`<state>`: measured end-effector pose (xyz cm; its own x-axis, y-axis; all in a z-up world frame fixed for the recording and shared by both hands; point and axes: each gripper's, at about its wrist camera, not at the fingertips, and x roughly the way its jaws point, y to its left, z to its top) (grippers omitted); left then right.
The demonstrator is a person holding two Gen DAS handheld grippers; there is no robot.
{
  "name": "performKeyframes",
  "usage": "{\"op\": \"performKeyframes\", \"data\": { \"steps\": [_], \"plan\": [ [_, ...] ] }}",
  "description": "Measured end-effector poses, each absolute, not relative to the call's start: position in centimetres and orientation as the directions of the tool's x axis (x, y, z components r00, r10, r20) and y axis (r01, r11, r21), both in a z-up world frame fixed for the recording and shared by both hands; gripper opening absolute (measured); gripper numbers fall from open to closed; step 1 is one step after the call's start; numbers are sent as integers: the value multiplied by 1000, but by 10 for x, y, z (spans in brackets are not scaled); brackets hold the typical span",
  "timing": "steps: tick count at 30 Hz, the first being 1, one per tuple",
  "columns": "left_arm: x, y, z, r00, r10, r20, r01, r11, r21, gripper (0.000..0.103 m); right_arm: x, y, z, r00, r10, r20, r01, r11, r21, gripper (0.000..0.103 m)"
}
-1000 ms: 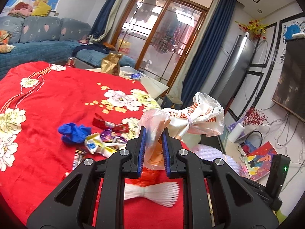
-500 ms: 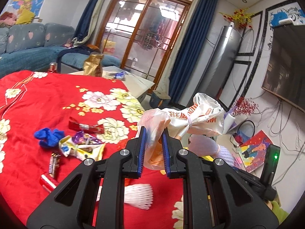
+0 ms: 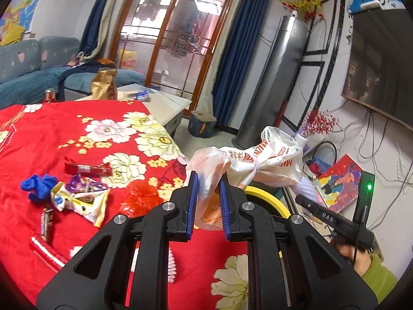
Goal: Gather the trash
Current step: 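Carry the foam net and plastic bag over the trash bin with both grippers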
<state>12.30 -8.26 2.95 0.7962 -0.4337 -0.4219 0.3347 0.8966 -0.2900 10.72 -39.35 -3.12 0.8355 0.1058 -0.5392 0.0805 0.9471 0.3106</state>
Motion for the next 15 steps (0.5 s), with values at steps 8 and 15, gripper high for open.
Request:
{"op": "performKeyframes", "data": {
  "steps": [8, 15],
  "plan": [
    [127, -108, 19, 767, -455, -453, 374, 890, -259, 11, 108, -420, -42, 833, 48, -550, 155, 936, 317, 29],
    [129, -134, 5, 733, -471, -490, 415, 881, -226, 11, 110, -443, -54, 826, 17, -564, 208, 920, 332, 29]
  ]
}}
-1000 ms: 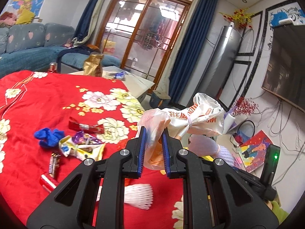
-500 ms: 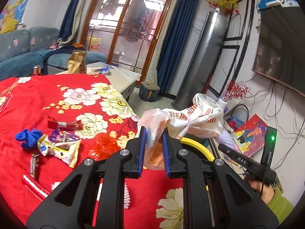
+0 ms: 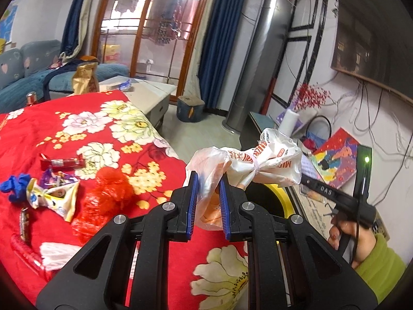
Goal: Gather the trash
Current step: 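Carry the foam net and plastic bag over the trash bin with both grippers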
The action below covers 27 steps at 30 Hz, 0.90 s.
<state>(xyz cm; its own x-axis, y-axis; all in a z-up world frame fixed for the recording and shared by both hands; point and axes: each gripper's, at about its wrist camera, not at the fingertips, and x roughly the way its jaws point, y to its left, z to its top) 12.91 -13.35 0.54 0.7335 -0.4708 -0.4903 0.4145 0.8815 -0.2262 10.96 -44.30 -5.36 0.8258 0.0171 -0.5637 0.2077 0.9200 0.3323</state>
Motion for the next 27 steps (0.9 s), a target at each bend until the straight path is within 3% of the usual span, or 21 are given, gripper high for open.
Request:
{"op": "performKeyframes", "data": {
  "steps": [16, 27],
  "plan": [
    [137, -191, -32, 649, -481, -590, 506, 851, -137, 11, 118, -471, -77, 805, -30, -593, 290, 891, 349, 29],
    [140, -230, -55, 588, -489, -645, 589, 805, -74, 11, 132, -479, -78, 799, 11, -601, 275, 882, 382, 31]
  ]
}}
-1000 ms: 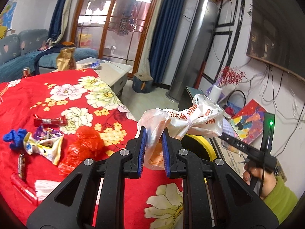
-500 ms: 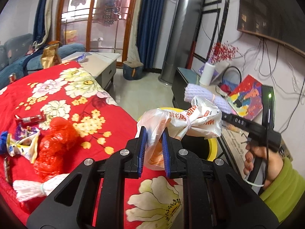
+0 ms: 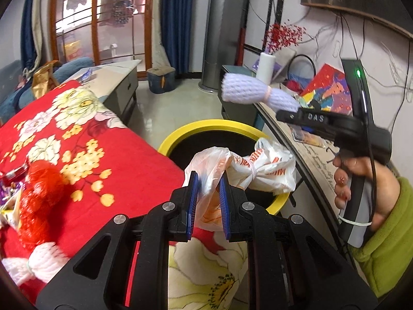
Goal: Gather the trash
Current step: 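Carry the foam net and plastic bag over the trash bin with both grippers, then open both grippers to drop the foam net and plastic bag into the bin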
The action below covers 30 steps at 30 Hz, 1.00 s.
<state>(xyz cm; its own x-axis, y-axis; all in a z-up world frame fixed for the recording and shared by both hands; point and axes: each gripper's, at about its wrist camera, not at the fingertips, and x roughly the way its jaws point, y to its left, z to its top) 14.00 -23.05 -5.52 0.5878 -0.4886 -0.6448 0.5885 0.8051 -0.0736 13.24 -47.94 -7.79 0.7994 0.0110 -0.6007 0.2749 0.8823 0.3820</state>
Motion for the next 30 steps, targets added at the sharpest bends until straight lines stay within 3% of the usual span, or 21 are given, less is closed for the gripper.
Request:
{"op": "performKeyframes", "data": {
  "steps": [4, 6, 10, 11, 20, 30],
  "plan": [
    [144, -240, -56, 586, -506, -633, 606, 792, -72, 17, 137, -479, -76, 803, 41, -595, 252, 881, 401, 42],
    [148, -238, -55, 591, -514, -622, 595, 798, -94, 50, 139, -478, -76, 800, 40, -598, 254, 881, 399, 57],
    [150, -228, -54, 599, -533, -598, 574, 806, -144, 67, 139, -475, -79, 791, 36, -611, 256, 887, 384, 69],
    [149, -226, -53, 605, -531, -594, 564, 812, -152, 77, 138, -473, -81, 788, 34, -615, 257, 889, 378, 69],
    [151, -191, -41, 644, -529, -552, 484, 841, -242, 88, 130, -452, -85, 785, 23, -618, 237, 912, 336, 74],
    [146, -158, -27, 695, -500, -517, 418, 866, -274, 89, 122, -420, -72, 801, 53, -596, 166, 937, 306, 78]
  ]
}}
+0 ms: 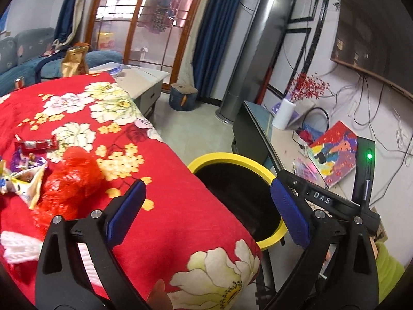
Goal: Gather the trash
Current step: 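Open both grippers to drop the foam net and plastic bag into the bin, then move both open grippers back over the bedspread toward the red mesh bag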
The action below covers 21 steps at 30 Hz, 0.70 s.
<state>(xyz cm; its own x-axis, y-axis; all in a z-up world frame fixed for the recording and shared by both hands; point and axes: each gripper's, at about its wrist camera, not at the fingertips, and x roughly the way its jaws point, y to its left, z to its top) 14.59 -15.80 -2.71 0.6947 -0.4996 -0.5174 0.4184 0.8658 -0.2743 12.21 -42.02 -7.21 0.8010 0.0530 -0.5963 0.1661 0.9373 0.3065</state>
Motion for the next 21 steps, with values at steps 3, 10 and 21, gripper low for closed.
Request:
{"op": "performKeyframes", "data": {
  "steps": [3, 10, 21],
  "plan": [
    [144, -150, -24, 709, -489, -509, 404, 872, -276, 89, 121, -410, -67, 805, 70, -588, 138, 944, 301, 79],
    [140, -129, -17, 739, -466, -487, 369, 884, -286, 89, 118, -388, -55, 815, 103, -570, 83, 953, 291, 80],
    [133, -99, -9, 781, -421, -461, 309, 902, -300, 89, 113, -359, -41, 820, 152, -552, 10, 960, 280, 82]
  ]
}}
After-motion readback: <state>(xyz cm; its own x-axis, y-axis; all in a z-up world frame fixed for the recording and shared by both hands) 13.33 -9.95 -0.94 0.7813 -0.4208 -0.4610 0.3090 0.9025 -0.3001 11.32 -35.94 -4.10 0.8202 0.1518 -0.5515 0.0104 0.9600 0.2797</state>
